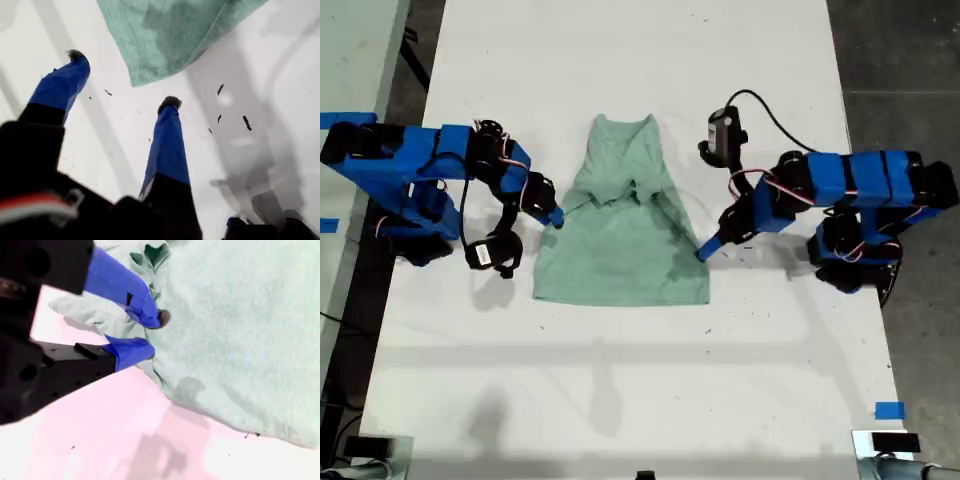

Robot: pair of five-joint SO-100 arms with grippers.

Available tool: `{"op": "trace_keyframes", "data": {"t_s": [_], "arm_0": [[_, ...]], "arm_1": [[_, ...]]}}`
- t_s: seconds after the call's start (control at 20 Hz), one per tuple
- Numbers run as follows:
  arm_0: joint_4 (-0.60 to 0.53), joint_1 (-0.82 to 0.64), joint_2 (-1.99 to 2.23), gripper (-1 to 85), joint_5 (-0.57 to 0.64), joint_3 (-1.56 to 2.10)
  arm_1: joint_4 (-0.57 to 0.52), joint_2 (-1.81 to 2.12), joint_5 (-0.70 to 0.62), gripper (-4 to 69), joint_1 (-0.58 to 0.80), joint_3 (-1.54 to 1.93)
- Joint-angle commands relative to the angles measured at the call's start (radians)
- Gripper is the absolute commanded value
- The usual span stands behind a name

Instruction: Fold tshirt

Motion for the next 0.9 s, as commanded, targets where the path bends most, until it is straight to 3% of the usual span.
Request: {"op": "trace_keyframes", "data": {"t_s": [0.0, 0.15, 0.45, 0.85], "arm_0": [[0.005, 0.025, 0.067, 4.8, -0.023, 0.009], [-0.003, 0.026, 0.069, 4.8, -0.023, 0.021], [-0.015, 0.021, 0.063, 5.0, -0.015, 0.044], [-0.015, 0.015, 0.063, 5.0, -0.014, 0.069]], "arm_1": [[-0.029, -0.021, 0.003, 31.5, -0.018, -0.006], [-0.101, -0.087, 0.017, 31.6, -0.020, 0.051], [-0.344, -0.295, 0.057, 29.0, 0.000, 0.130], [-0.407, -0.460, 0.055, 22.6, 0.061, 0.098]]}}
